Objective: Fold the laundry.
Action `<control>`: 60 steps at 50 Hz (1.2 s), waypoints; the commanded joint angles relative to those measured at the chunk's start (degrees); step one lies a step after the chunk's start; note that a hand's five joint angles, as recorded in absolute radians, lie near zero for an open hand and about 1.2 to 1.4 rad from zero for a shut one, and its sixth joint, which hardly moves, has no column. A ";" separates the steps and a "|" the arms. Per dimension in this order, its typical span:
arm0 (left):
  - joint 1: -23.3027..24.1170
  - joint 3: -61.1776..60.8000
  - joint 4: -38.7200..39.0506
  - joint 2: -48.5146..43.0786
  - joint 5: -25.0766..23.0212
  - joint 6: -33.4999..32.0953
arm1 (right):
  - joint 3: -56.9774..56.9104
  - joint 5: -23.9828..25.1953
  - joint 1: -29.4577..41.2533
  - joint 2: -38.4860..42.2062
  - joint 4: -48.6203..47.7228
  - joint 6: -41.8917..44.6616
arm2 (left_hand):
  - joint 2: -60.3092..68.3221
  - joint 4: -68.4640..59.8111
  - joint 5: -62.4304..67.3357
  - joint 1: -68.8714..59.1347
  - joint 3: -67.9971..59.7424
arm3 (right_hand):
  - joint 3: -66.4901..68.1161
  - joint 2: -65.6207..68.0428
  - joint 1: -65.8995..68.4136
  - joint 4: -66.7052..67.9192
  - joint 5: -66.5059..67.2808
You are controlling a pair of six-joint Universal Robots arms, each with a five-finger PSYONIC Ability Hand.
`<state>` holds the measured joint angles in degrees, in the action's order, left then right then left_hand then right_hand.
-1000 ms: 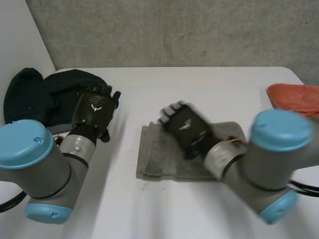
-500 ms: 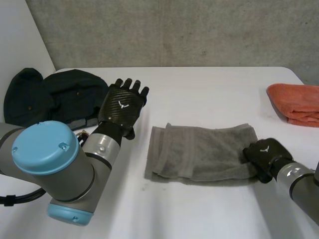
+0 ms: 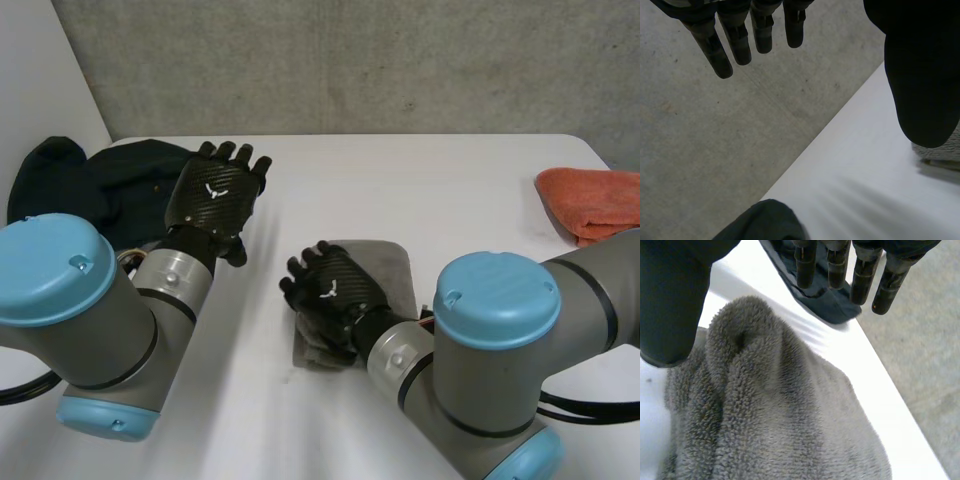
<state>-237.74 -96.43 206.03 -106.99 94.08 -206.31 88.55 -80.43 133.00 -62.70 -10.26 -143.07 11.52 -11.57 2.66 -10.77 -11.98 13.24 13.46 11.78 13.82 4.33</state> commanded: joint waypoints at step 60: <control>0.00 29.54 -35.78 -6.48 -26.84 12.07 | 19.03 -3.24 -7.41 -10.00 -12.06 -18.91 | 0.21 -0.16 -0.94 -0.96 0.25 | -3.24 -3.46 -1.78 -3.82 -4.33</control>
<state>-236.53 -69.46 175.10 -113.99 73.25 -195.67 106.14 -83.52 120.74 -76.96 -21.04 -162.82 11.51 -11.57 2.67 -10.77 -11.98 12.33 12.78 10.42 13.39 3.84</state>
